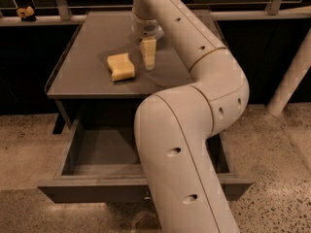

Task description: Place sponge into top drawer

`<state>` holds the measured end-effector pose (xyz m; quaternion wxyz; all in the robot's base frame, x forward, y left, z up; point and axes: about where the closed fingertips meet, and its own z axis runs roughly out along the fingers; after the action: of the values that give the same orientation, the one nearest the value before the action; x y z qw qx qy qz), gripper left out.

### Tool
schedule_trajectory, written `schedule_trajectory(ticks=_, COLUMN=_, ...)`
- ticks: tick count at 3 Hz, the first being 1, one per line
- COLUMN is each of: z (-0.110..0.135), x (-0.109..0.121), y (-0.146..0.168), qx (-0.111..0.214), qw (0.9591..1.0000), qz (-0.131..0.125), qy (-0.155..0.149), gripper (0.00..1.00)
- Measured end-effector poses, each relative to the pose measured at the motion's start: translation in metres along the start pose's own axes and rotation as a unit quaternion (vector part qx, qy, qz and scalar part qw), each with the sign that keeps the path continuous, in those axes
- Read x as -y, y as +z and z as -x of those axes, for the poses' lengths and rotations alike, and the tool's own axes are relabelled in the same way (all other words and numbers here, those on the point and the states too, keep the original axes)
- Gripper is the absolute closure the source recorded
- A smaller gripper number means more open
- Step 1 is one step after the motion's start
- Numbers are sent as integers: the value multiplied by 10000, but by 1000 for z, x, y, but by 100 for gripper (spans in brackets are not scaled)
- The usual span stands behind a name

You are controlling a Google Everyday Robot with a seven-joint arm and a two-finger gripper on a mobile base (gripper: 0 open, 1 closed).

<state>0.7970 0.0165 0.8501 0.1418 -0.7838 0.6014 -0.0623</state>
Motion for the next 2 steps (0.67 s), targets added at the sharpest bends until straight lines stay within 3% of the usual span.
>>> schedule_trajectory(ticks=2, z=8, x=8, y=3, qx=-26, qw=9999, qz=-150, qy=-68, gripper=0)
